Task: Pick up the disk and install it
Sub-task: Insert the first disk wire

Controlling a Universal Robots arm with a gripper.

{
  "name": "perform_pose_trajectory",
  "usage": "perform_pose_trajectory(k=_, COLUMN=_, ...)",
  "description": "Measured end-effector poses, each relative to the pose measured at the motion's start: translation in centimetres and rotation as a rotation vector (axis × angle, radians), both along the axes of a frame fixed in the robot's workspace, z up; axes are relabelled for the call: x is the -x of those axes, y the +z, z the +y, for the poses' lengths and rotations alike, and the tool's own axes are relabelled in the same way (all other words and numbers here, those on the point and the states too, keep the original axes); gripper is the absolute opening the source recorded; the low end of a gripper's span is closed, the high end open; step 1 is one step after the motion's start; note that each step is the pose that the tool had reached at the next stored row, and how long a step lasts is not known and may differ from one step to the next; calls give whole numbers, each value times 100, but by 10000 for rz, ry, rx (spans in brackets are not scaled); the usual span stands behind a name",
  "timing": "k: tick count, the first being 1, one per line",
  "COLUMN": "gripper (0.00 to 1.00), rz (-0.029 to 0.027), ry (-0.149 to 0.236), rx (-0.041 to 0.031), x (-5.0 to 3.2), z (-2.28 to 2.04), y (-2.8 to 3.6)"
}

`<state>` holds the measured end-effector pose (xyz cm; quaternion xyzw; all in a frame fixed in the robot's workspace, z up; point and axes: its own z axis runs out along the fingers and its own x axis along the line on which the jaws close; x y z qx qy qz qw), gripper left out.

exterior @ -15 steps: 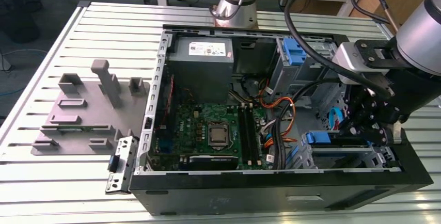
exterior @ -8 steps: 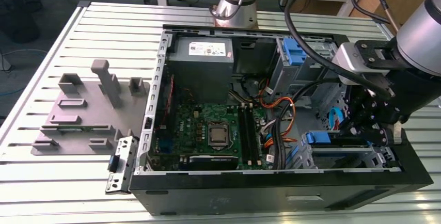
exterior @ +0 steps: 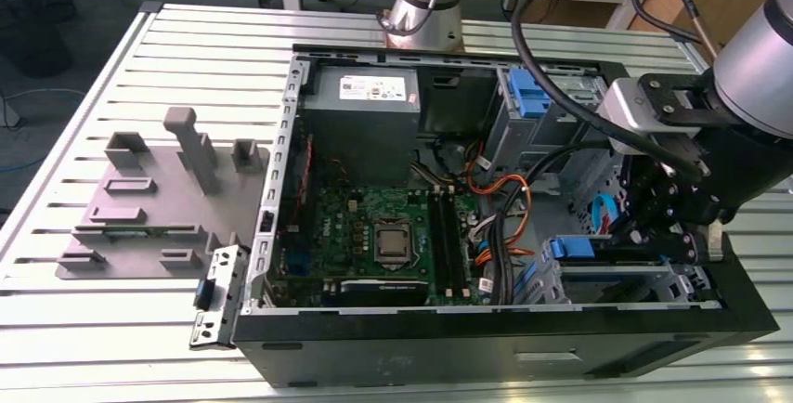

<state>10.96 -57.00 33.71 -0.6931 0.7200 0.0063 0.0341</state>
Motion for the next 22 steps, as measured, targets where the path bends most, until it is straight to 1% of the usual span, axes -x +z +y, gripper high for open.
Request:
perform_pose_trajectory(k=4, gripper=16, rz=-33, ry=0, rx=-2, x=1, z=-1, y=-12)
perform_pose_trajectory(k=10, gripper=16, rz=-37, ry=0, rx=-3, x=1, z=-1, y=-13)
perform_pose_trajectory(k=13, gripper=16, rz=-37, ry=0, rx=-5, x=1, z=-1, y=9)
perform_pose_trajectory(k=15, gripper=16, rz=-39, ry=0, rx=-6, x=1, z=-1, y=9)
perform_pose_trajectory(k=18, gripper=16, rz=-82, ry=47, rx=-2, x=11, z=-1, y=8)
perform_pose_trajectory(k=22, gripper=16, rz=-99, ry=181, rx=-5, x=13, z=2, y=4)
